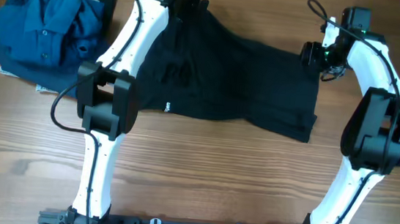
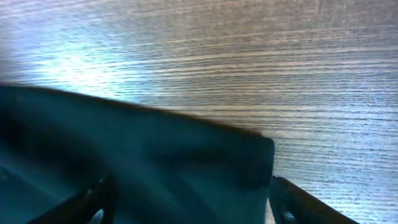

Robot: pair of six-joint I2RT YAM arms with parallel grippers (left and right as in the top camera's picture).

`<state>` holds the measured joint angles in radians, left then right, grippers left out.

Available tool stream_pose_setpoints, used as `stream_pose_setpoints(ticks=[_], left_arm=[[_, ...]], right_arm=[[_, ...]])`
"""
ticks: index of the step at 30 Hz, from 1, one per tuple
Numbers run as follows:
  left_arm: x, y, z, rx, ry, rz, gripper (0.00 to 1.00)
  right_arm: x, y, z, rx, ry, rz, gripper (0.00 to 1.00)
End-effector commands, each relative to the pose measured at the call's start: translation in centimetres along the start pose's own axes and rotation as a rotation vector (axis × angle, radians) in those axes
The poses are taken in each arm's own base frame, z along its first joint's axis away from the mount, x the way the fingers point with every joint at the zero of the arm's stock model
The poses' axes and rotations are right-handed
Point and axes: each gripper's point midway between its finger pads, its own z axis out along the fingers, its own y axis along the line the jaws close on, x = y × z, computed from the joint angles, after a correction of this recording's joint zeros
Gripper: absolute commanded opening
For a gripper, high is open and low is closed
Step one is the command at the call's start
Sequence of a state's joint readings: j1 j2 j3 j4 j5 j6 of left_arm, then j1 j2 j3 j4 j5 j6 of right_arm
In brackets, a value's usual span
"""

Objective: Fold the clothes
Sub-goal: 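Grasp the t-shirt's right end with the right gripper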

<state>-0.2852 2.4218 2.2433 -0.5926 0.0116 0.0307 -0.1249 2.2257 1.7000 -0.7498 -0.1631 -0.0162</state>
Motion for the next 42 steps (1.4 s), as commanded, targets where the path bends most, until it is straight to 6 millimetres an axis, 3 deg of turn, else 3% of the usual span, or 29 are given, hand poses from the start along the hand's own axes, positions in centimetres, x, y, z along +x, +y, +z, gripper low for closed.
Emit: stream_pose_setpoints(ticks=[1,9,16,24,29,36,42], left_arm=[[-1.4,0.1,-1.1,-0.011,-0.036,-0.017,0.04],[-1.0,0.1,-1.1,-0.012,-0.020,-0.017,0.04],[-0.9,0.2,-1.1,-0.013,-0.016,-0.017,0.04],[-1.4,0.6,-1.1,-0.017,-0.034,-0.022,0.04],[-1.3,1.1,-1.1,-0.023,-0.030,-0.027,0.04],[-0.7,1.3,-1.5,-0.027,0.000,-0.029,0.04],[0.3,2.1,-2.9,-0.058,0.059,-0.032,0.04]], right_arm=[[0.5,-1.4,1.1,0.078,0.016,0.020,0.70],[0.4,-1.7,3.2,0.077,0.011,0.070,0.58],[0.3,-1.7,3.6,0.077,0.004,0.069,0.52],[-1.0,-1.7,3.2,0.072,-0.041,0.090,0.06],[-2.6,-1.2,0.9,0.062,-0.085,0.084,0.04],[-5.1,-0.5,-6.2,0.046,-0.176,0.075,0.04],[-4.1,0.2,-10.3,-0.025,-0.166,0.080,0.03]])
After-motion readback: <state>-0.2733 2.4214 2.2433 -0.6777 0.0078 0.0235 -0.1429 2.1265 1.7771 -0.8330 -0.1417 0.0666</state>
